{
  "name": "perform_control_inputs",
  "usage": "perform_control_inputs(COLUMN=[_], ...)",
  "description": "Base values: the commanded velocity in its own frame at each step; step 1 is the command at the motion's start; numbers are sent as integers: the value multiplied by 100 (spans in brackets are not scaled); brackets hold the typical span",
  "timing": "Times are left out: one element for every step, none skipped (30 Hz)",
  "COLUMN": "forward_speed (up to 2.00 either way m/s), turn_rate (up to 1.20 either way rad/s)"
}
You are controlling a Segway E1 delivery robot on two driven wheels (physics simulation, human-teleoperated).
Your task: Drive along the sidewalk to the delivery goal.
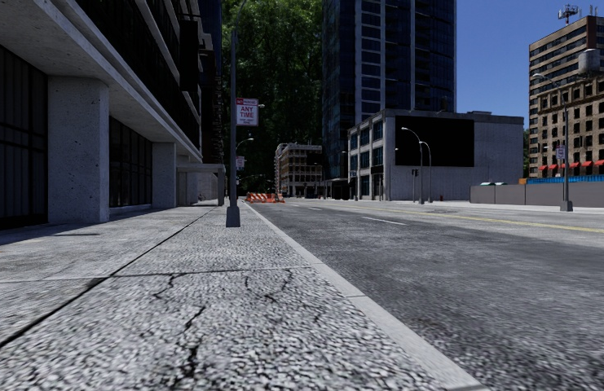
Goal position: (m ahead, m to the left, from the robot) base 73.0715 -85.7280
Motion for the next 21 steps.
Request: perform_control_inputs(forward_speed=[0, 0, 0, 0, 0, 0, 0, 0, 0, 0, 0, 0, 0, 0, 0, 0, 0, 0, 0, 0, 0], turn_rate=[0, 0, 0, 0, 0, 0, 0, 0, 0, 0, 0, 0, 0, 0, 0, 0, 0, 0, 0, 0, 0])
